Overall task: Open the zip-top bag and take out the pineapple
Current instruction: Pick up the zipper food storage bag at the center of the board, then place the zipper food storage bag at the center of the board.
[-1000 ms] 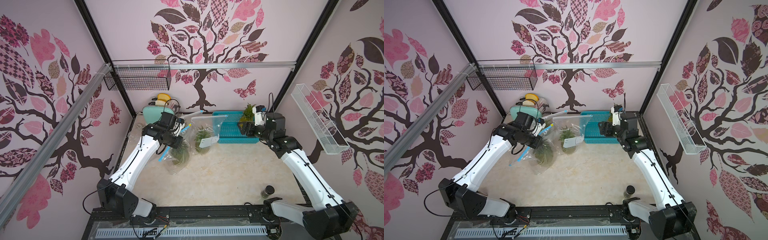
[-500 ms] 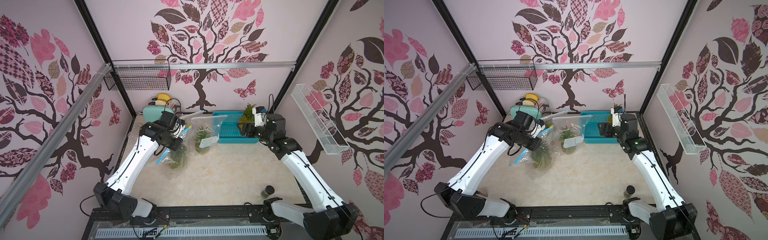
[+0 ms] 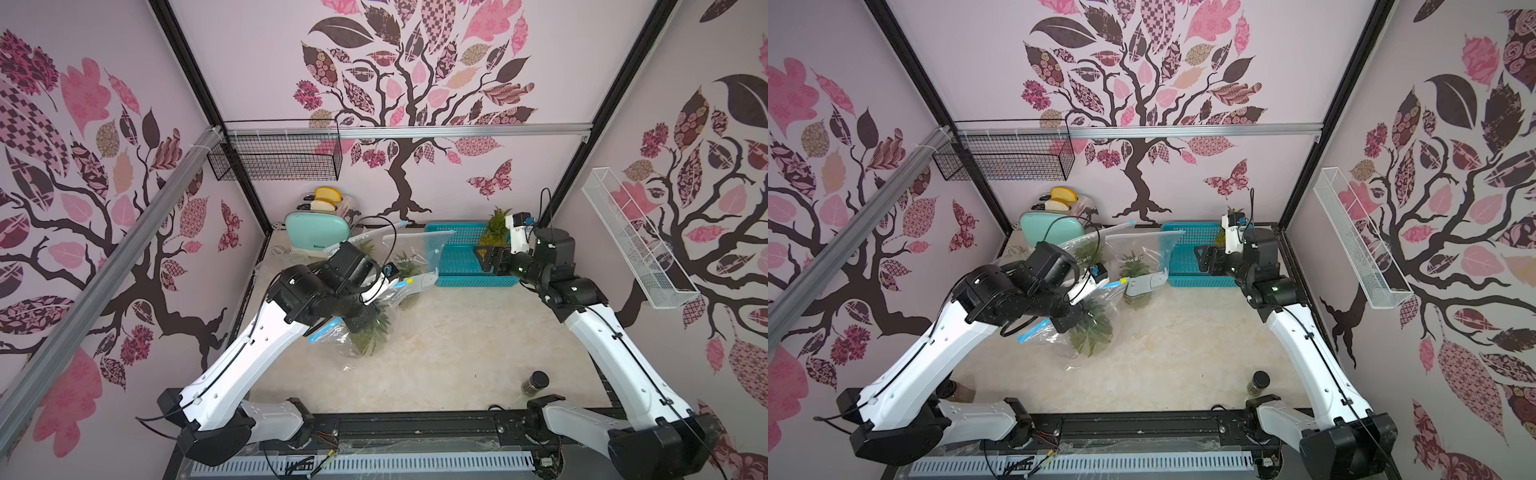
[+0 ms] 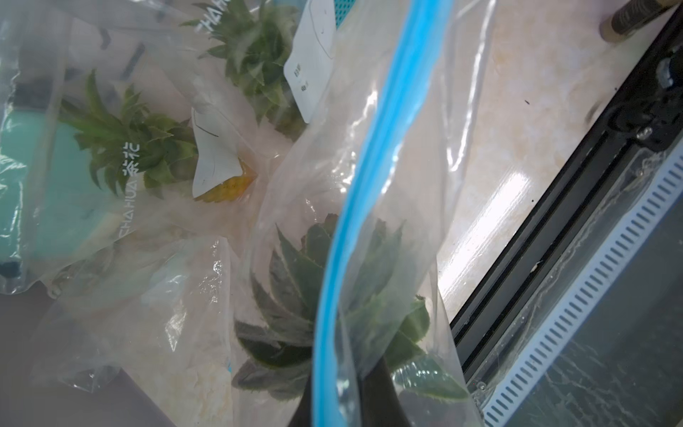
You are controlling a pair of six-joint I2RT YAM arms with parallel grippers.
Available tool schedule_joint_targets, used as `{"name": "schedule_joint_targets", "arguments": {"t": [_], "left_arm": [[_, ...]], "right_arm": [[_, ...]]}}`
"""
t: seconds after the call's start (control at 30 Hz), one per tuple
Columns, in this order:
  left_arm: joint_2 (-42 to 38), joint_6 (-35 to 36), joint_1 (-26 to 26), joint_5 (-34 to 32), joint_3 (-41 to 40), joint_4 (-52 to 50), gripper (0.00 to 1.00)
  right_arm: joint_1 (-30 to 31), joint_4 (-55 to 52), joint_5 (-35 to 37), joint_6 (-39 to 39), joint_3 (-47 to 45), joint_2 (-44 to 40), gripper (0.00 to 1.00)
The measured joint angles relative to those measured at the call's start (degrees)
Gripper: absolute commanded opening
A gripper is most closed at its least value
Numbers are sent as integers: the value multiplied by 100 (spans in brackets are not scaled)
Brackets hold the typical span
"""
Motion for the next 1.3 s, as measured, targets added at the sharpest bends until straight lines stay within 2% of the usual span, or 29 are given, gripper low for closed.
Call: {"name": "schedule_joint_targets", "arguments": {"t": [0.13,0.23,0.4,0.63,0.87,0.9,0.93,1.0,1.13,1.3], "left_arm": [[17,422,-798,-105,-328,63,0],[149,667,-992,0,-494,234,0],[400,1058,-1005,-11,-811,743,0],[584,1427,-977,-101,-835,1353,0],[640,1558,-699,232,-898,1847,0],[654,1565,-619,299,-940,1902,8],[671,1574,-540,358,-984,1954,19],[713,1637,-411,457,-1064,2065,32],[730,1633,-304,564,-1067,2354,39],[828,1679,-304,592,-901,2404,42]], "right_arm": [[-13,-4,-28,-9,0,-7,83],[-44,-4,-57,-39,0,-7,83],[-144,-9,-79,-101,-2,-9,84],[-221,-7,-175,-122,-11,-9,84],[-238,-7,-225,-125,-13,-9,84],[-238,-7,-234,-127,-15,-9,84],[-238,-7,-240,-127,-20,-9,84],[-238,-4,-271,-133,-42,-7,84],[-238,-11,-304,-146,-83,-7,85],[-249,-11,-323,-166,-87,-4,86]]}}
